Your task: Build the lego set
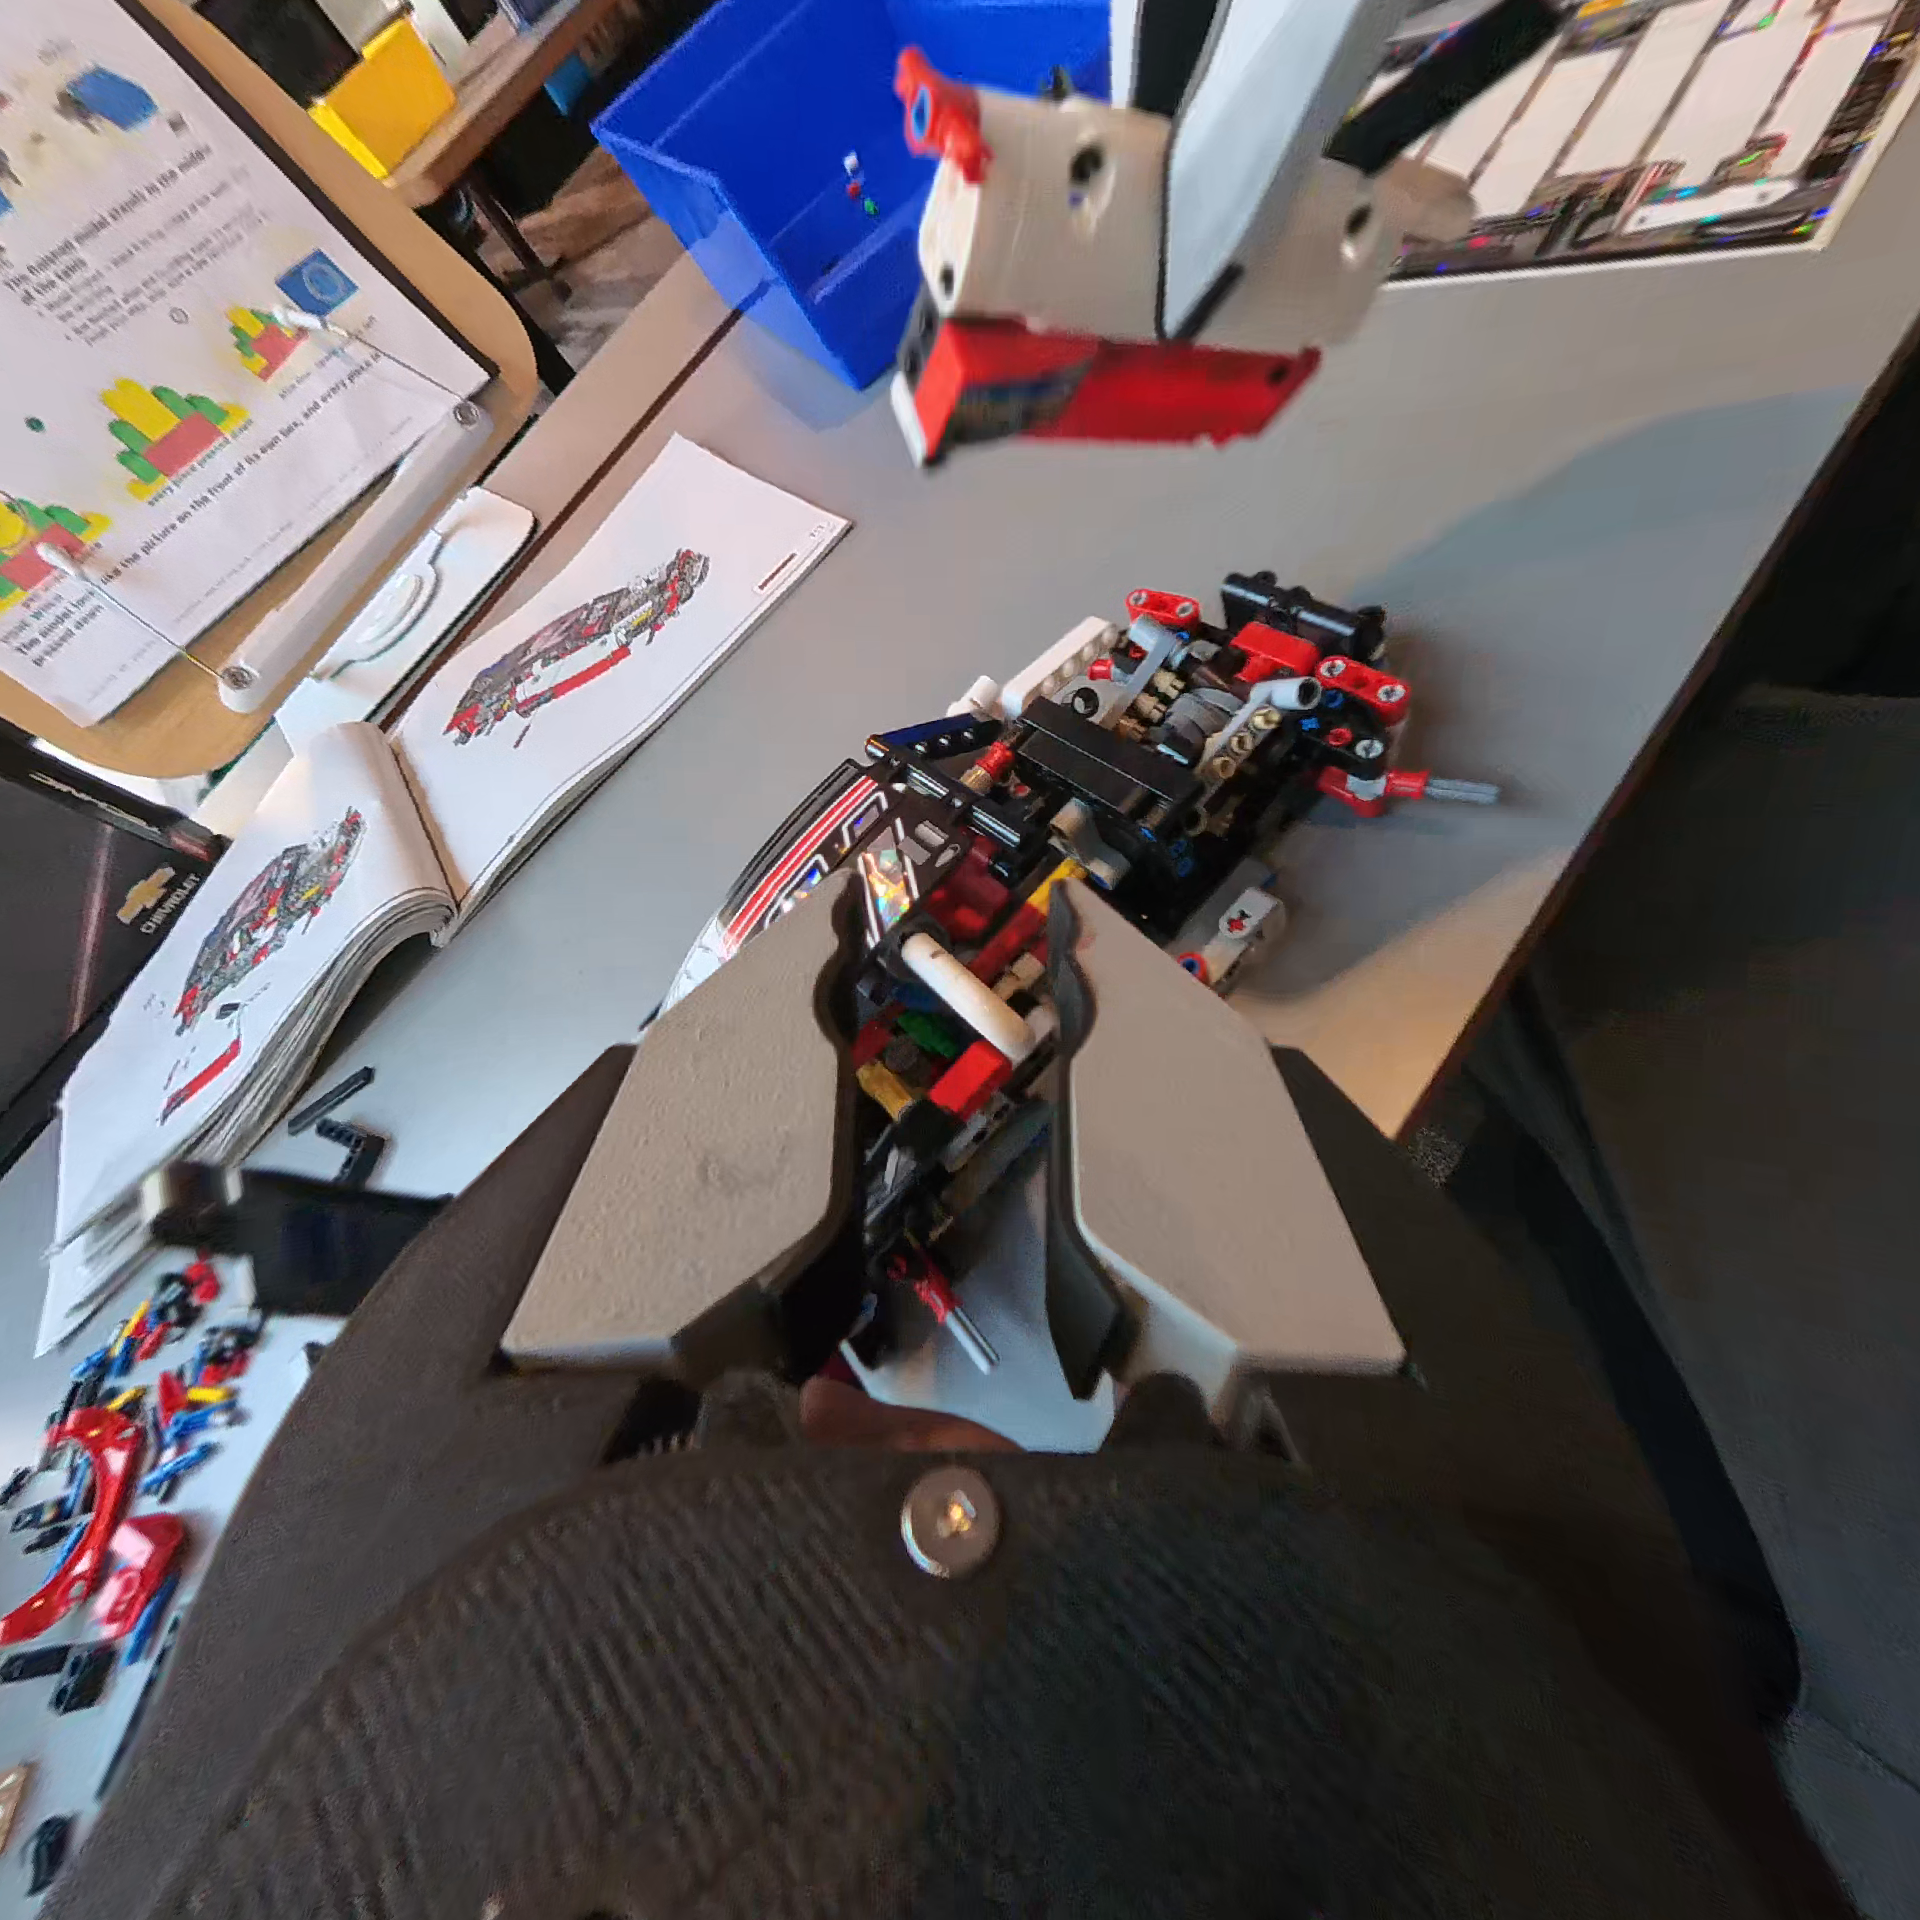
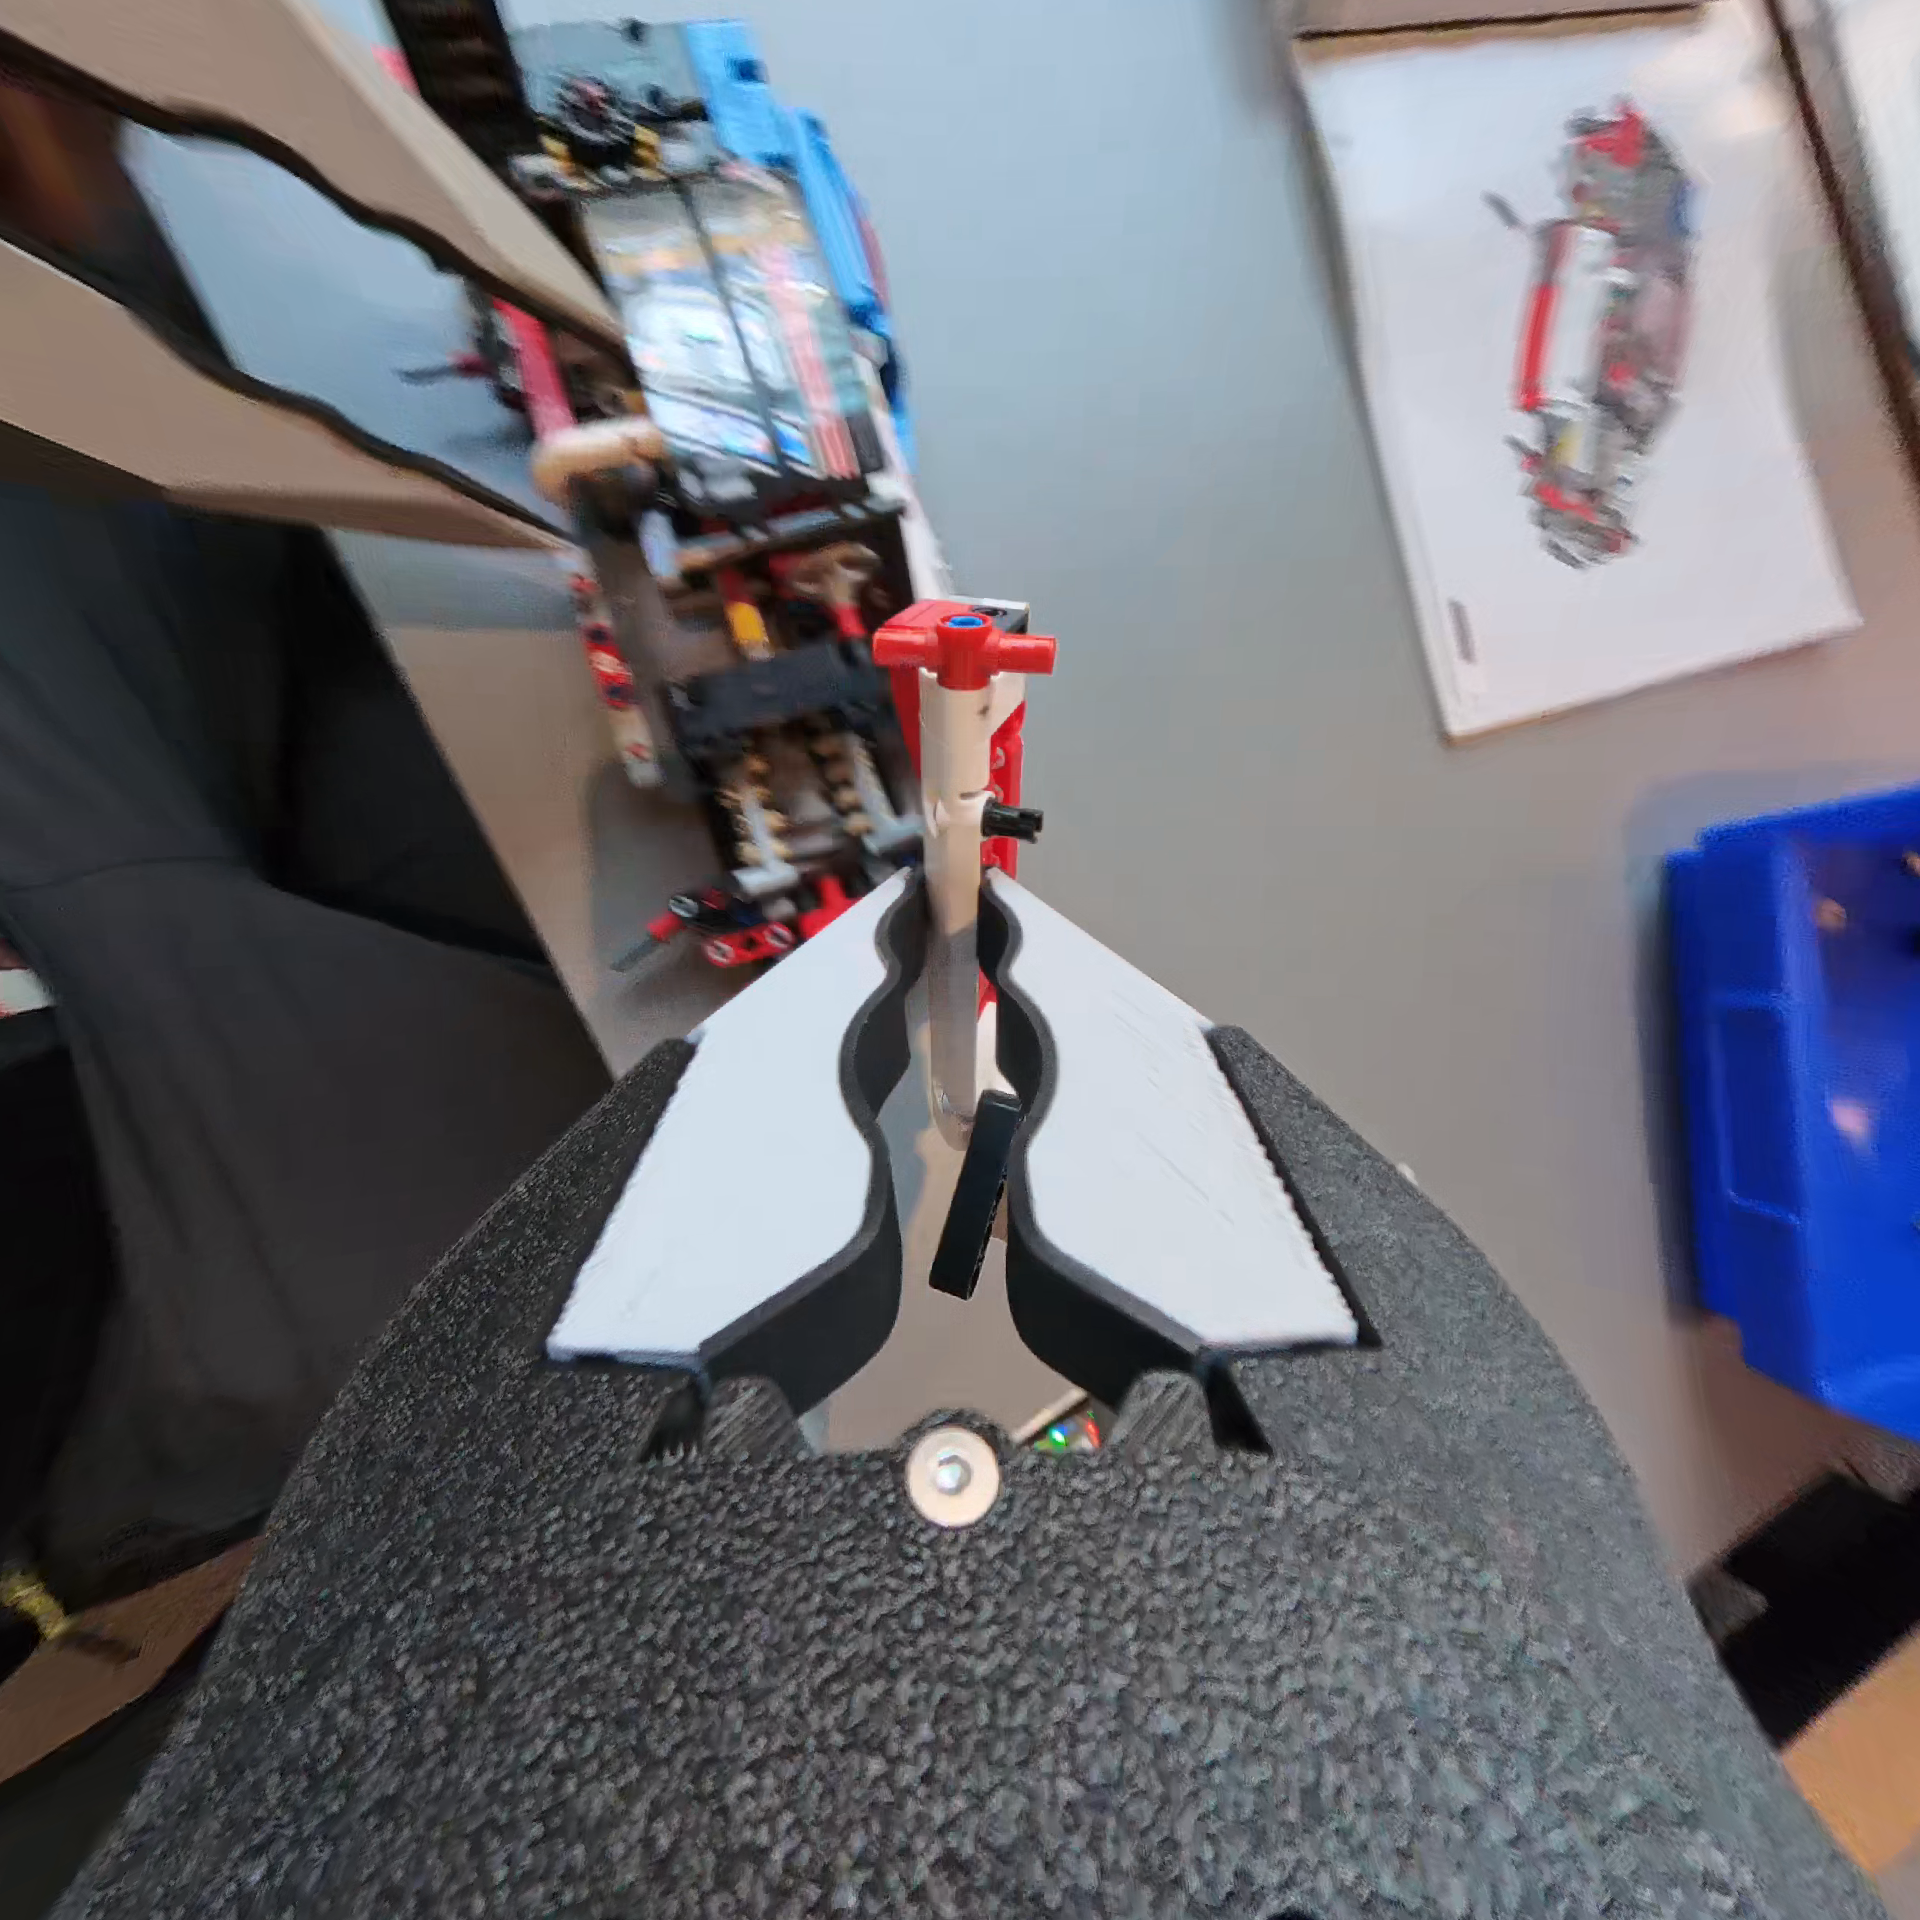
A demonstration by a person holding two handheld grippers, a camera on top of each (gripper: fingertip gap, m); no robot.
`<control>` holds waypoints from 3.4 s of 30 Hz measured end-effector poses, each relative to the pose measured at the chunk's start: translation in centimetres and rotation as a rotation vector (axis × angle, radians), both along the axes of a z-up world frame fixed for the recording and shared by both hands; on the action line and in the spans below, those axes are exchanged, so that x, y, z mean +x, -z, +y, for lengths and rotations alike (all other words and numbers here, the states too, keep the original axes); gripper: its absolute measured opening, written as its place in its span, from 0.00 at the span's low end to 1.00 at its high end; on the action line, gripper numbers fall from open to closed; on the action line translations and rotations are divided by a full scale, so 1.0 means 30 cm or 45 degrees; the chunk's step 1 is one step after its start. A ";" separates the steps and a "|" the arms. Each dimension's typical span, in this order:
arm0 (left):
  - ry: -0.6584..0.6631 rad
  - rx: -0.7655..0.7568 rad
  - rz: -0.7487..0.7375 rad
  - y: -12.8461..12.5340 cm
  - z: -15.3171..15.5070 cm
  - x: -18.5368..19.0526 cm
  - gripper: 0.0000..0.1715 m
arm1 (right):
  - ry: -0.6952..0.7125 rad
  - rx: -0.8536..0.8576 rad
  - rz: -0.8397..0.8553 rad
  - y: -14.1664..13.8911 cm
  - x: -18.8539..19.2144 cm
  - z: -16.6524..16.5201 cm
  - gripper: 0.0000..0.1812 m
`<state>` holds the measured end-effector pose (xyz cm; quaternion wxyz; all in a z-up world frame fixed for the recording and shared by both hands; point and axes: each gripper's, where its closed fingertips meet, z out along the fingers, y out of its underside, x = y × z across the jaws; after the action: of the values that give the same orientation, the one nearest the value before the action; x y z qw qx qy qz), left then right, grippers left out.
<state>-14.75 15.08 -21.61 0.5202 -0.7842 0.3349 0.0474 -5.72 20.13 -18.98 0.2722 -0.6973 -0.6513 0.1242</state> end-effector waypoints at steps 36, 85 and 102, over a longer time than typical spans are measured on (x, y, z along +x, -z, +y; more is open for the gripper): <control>-0.120 -0.184 -0.401 0.155 -0.326 -0.401 0.24 | -0.097 0.265 0.323 0.124 -0.251 -0.111 0.17; -0.263 -0.053 -0.493 0.154 -0.255 -0.450 0.26 | -0.015 0.129 0.612 0.133 -0.224 -0.124 0.06; -0.046 0.137 0.318 -0.071 0.012 -0.009 0.17 | -0.179 0.384 0.541 0.114 -0.251 -0.137 0.07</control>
<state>-15.01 15.44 -19.47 0.5149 -0.7491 0.3798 0.1717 -13.26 16.02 -22.41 0.4945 -0.5602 -0.6375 0.1879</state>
